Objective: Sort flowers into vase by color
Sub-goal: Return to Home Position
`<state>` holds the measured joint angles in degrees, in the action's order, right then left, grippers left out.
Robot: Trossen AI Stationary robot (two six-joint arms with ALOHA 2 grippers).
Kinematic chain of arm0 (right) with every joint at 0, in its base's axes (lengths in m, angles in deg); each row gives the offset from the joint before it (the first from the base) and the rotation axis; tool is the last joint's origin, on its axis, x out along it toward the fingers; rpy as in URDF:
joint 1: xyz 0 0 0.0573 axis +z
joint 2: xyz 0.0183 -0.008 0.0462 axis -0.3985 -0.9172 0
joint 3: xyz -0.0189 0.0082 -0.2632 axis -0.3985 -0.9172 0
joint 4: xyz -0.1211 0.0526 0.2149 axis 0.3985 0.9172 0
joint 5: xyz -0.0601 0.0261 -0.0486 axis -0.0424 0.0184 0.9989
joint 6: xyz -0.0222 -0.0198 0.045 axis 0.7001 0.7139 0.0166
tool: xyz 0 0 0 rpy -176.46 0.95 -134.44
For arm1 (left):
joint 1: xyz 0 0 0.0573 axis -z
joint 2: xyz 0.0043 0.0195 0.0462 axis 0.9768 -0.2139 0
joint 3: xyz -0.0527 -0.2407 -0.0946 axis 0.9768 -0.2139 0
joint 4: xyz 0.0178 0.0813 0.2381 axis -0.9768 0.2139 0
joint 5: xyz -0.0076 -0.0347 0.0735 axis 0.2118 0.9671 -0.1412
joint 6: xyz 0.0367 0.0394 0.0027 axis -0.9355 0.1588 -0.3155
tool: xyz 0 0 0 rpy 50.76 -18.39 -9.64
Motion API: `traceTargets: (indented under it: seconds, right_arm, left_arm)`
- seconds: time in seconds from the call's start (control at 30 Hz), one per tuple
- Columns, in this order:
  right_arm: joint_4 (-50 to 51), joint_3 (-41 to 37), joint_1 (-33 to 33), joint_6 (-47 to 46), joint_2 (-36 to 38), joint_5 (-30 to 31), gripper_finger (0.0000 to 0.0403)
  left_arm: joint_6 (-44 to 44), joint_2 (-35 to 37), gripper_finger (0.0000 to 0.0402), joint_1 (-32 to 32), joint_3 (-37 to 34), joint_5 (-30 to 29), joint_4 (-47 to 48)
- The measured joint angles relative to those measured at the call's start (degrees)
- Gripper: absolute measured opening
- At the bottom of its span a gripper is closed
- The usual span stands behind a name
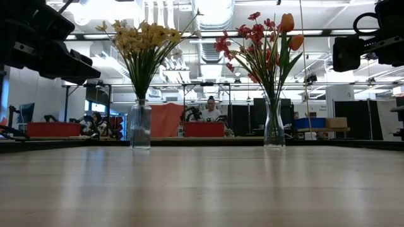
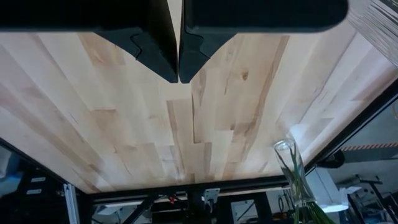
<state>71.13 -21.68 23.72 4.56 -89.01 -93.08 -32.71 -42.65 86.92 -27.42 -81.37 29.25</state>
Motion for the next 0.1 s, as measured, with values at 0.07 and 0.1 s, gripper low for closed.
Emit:
traceTargets:
  seconds: [0.07,0.1]
  right_arm:
    - [-0.01,0.00,0.00,0.04,0.00,0.00,0.0322]
    - [0.01,0.00,0.00,0.07,0.00,0.00,0.0322]
  left_arm:
    - [0.00,-0.13,0.0000,0.01,0.00,0.00,0.01]
    - [0.00,-0.19,0.0000,0.01,0.00,0.00,0.00]
